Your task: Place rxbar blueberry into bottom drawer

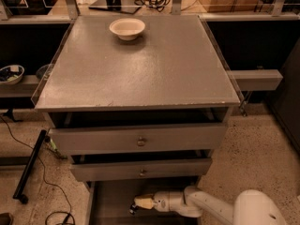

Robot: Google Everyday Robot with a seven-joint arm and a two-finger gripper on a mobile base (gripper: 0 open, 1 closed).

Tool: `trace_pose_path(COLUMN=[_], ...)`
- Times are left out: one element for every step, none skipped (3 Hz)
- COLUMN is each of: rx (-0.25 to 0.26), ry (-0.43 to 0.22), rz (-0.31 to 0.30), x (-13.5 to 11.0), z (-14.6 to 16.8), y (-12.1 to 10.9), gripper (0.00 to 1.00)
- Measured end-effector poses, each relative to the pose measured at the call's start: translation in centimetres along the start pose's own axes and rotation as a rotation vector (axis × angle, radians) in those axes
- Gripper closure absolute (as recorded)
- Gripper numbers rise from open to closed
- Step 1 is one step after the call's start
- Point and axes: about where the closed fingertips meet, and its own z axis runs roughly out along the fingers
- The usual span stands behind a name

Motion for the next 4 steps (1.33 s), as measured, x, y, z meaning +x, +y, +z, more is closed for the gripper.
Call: trace_pose_path(rx=[-0.001,-0.010,-0.029,-0.031], ry=[0.001,-0.013,-0.028,-0.029], rz=[0.001,0.026,0.045,0.046], x=[0.0,1.0,1.6,1.6], z=[0.1,0.7,1.9,2.0], y=[0.0,-0.8,-1.4,-1.4], gripper=[1.00,1.00,1.00,1.00])
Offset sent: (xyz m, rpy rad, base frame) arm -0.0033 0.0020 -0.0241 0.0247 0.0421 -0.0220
